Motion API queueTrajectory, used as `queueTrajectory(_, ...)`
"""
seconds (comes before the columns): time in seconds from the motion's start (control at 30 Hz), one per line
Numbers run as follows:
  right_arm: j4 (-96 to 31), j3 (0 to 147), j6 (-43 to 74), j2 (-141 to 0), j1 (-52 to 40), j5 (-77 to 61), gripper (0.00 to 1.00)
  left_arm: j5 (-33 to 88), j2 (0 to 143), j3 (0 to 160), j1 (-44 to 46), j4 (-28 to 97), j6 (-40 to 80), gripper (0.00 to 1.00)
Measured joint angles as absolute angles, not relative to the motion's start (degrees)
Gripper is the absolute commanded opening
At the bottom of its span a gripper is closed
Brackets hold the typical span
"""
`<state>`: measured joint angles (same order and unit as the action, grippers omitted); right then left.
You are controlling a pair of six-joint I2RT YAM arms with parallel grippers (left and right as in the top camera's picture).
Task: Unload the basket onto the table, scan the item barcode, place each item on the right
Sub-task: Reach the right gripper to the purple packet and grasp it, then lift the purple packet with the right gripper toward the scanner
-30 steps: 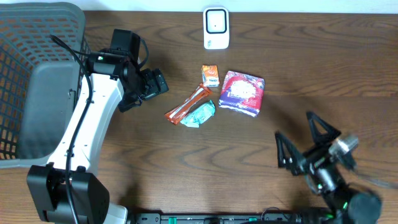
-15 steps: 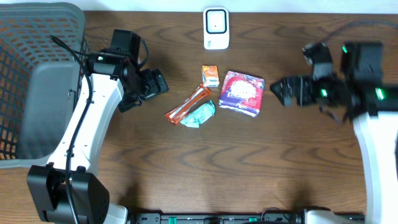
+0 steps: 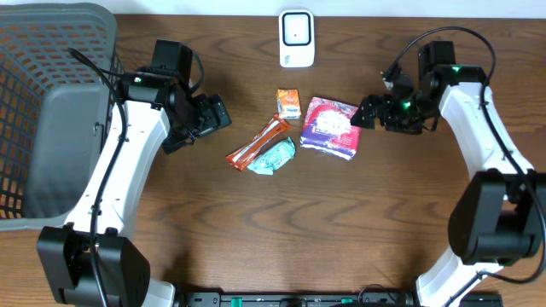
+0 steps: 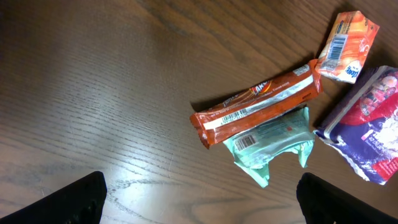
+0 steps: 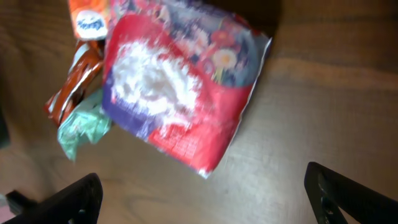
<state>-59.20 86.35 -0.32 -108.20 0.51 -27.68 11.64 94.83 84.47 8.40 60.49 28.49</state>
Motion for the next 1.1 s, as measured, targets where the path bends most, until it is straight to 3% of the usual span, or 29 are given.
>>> queueTrajectory(0.3, -53.76, 86.37, 1.23, -112.9, 0.49, -27.86, 0.99, 11.64, 94.83, 84.47, 8.4, 60.47, 28.49, 0.98)
queueTrajectory(0.47, -51.86, 86.37, 2.48, -116.42, 0.49, -30.06, 0.9, 11.64, 94.83, 84.47, 8.4, 60.47, 28.49, 0.98)
queueTrajectory(0.6, -50.19, 86.41, 2.79, -120.18, 0.38, -33.95, 0.75, 11.64, 94.83, 84.47, 8.4, 60.47, 28.49, 0.98)
queueTrajectory(0.7, -49.89, 86.41, 2.74, -123.04, -0.03, -35.64, 0.53, 11.64, 94.83, 84.47, 8.4, 60.47, 28.49, 0.98)
queueTrajectory(0.8, -50.0, 86.41, 3.18, -124.25, -0.78, -36.84, 0.03, 11.64, 94.83, 84.47, 8.4, 60.47, 28.49, 0.98)
queueTrajectory(0.97, -52.01, 87.88, 4.43, -124.2, -1.48, -36.34, 0.01, 11.64, 94.83, 84.47, 8.4, 60.49, 28.49, 0.98)
queueTrajectory(1.1, -58.67, 91.72, 6.55, -122.93, -1.87, -26.87, 0.01, 11.64, 94.83, 84.47, 8.4, 60.47, 28.49, 0.98)
